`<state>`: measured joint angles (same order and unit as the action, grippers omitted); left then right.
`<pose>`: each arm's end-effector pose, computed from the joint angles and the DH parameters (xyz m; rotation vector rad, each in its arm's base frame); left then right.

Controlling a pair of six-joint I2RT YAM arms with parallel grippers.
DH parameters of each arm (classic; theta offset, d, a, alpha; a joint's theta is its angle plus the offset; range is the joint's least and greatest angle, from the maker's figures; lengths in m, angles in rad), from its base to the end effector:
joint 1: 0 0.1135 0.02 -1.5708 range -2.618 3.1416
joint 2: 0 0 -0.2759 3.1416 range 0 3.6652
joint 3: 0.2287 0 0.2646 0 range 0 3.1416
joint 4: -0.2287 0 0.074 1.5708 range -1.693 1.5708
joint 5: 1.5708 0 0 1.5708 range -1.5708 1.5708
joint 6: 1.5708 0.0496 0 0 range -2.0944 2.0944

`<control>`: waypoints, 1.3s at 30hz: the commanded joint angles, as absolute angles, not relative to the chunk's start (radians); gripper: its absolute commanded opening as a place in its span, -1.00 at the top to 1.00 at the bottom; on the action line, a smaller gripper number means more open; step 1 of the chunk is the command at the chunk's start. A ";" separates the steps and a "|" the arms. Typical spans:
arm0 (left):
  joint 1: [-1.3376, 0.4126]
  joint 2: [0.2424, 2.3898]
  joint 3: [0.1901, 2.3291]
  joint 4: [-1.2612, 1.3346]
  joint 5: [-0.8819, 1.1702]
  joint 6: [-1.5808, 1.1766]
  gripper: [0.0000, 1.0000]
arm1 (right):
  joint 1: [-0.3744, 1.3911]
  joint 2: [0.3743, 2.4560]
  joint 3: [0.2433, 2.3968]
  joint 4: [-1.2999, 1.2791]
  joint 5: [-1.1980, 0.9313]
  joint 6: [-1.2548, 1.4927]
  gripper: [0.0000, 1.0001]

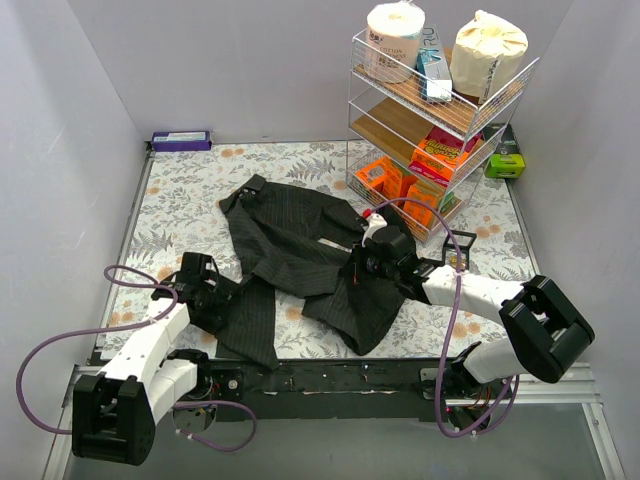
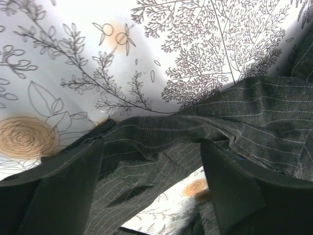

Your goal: Pin the brooch onto the clothing

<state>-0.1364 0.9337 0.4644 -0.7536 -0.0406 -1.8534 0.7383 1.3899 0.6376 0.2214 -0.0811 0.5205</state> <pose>0.1538 -0.0191 0.1561 -2.1959 1.8826 -0.3943 0.2236 0.2089 0.1901 -0.2917 2.1949 0.8186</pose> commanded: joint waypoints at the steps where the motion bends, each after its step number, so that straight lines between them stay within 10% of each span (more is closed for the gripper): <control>1: -0.133 0.992 0.416 -0.669 -0.002 -1.870 -0.41 | 0.729 1.362 0.626 0.270 -0.067 0.518 0.97; 6: -0.133 1.005 0.443 -0.632 -0.038 -1.855 0.74 | 0.729 1.365 0.621 0.273 -0.072 0.520 0.97; 10: -0.126 1.019 0.520 -0.637 -0.159 -1.823 1.00 | 0.729 1.355 0.612 0.272 -0.081 0.514 0.97; 27: -0.103 1.002 0.818 -0.286 -1.434 -1.168 0.85 | 0.986 1.422 0.644 0.285 -0.104 0.545 0.97; 33: 0.072 0.940 0.769 -0.152 -1.306 -1.070 0.68 | 1.121 1.554 0.770 0.285 -0.118 0.540 0.97; 39: 0.113 0.926 0.719 0.032 -1.235 -0.919 0.03 | 1.186 1.683 0.885 0.287 -0.175 0.529 0.97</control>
